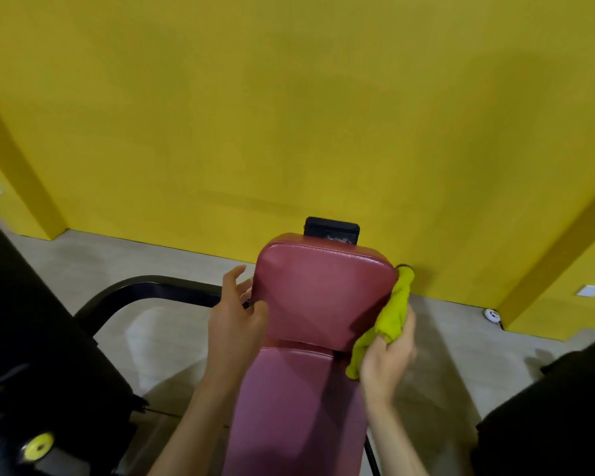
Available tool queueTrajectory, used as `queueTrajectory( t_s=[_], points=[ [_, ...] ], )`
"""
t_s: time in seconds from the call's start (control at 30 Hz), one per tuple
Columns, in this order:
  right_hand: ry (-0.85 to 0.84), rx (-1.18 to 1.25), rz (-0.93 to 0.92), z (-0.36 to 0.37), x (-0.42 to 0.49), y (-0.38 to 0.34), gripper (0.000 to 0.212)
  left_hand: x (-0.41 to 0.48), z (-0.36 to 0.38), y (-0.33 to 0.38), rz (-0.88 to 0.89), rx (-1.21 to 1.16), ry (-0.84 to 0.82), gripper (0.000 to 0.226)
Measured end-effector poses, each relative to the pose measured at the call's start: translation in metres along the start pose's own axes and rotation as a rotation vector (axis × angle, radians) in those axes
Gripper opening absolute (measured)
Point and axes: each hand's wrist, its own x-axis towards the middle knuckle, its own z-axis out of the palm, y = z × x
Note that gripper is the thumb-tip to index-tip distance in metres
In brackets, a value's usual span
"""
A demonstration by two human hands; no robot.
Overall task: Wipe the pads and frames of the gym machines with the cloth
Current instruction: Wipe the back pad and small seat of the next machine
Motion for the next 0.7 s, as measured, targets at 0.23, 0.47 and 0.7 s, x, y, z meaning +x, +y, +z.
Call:
queueTrajectory(
  t_s=[0.23,0.47,0.7],
  points=[
    [-0.043,0.094,-0.092,0.029,0.062,-0.07,0.032,-0.006,0.002,-0.003,0.035,0.016,0.014,0.064],
    [0.022,0.033,-0.018,0.026,0.034,-0.016,0.039,-0.009,0.004,-0.005,0.018,0.007,0.037,0.063],
    [0.204,0.418,0.26,0.02,-0.029,-0.014,0.035,-0.016,0.009,-0.01,-0.005,-0.031,0.047,0.063]
  ],
)
